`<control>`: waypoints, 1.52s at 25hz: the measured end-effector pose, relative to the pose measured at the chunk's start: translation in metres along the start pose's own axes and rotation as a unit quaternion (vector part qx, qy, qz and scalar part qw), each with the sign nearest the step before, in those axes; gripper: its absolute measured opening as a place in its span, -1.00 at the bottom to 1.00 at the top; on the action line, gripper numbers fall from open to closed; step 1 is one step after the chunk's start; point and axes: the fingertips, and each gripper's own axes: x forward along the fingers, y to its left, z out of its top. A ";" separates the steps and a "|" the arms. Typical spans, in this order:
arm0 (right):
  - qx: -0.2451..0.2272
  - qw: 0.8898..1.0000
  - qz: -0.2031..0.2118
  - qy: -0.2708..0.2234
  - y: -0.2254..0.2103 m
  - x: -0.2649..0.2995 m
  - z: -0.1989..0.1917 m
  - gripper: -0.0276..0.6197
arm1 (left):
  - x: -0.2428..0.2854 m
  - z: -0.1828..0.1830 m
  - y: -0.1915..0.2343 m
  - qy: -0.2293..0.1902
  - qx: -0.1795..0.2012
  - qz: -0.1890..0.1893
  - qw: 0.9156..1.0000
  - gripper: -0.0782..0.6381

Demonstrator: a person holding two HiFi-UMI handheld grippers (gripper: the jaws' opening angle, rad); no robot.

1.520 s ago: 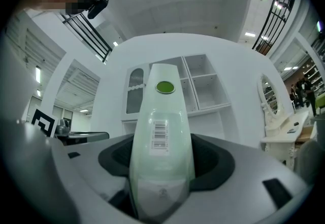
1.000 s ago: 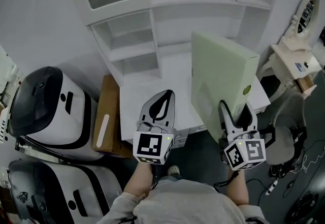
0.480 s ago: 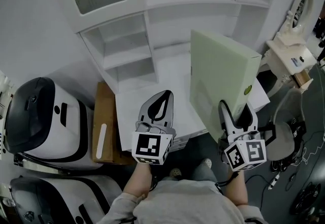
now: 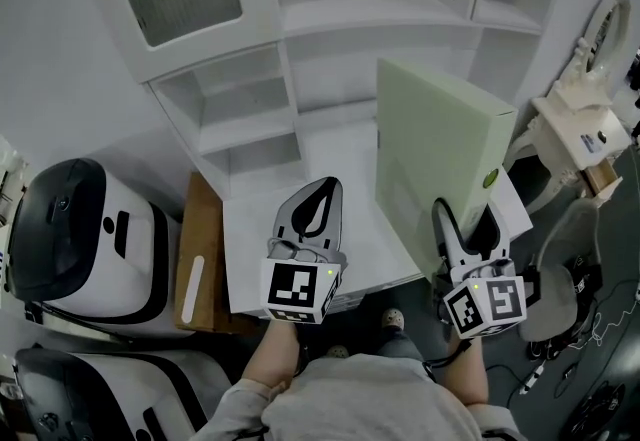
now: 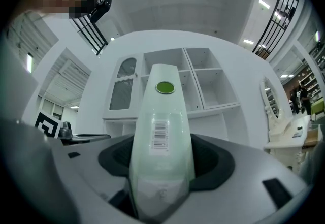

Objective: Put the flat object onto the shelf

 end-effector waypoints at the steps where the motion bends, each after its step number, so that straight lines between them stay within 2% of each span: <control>1: -0.001 1.000 0.005 -0.001 -0.004 0.005 0.002 -0.01 | 0.006 0.001 0.000 -0.002 0.000 0.003 1.000 -0.74; 6: -0.014 0.999 0.029 -0.007 -0.020 0.025 0.012 -0.01 | 0.028 0.005 -0.002 -0.007 0.002 0.019 1.000 -0.74; 12: -0.055 0.996 0.067 -0.008 -0.031 0.046 0.024 -0.01 | 0.044 0.006 0.002 -0.010 0.005 0.046 0.999 -0.74; 16: -0.111 0.989 0.095 -0.007 -0.032 0.056 0.037 -0.01 | 0.050 0.008 0.002 -0.013 0.008 0.061 0.998 -0.74; 20: -0.191 0.975 0.116 -0.014 -0.031 0.065 0.058 -0.01 | 0.054 0.008 0.001 -0.014 0.007 0.072 0.997 -0.74; 25: -0.279 0.950 0.135 -0.035 -0.026 0.075 0.085 -0.01 | 0.056 0.008 0.000 -0.015 0.008 0.080 0.997 -0.74; 28: -0.335 0.931 0.139 -0.048 -0.022 0.081 0.098 -0.02 | 0.056 0.008 0.002 -0.015 0.006 0.085 0.996 -0.74; 29: -0.362 0.921 0.138 -0.047 -0.021 0.083 0.100 -0.01 | 0.056 0.008 0.002 -0.014 0.004 0.085 0.996 -0.74; 32: -0.460 0.878 0.130 -0.022 -0.020 0.087 0.101 -0.01 | 0.054 0.006 0.002 -0.011 0.003 0.087 0.996 -0.74; 33: -0.481 0.867 0.126 -0.020 -0.019 0.089 0.103 -0.01 | 0.054 0.006 0.002 -0.010 0.003 0.087 0.996 -0.74; 38: -0.546 0.829 0.115 -0.043 -0.007 0.093 0.115 -0.01 | 0.050 0.007 0.004 -0.010 0.006 0.089 0.996 -0.74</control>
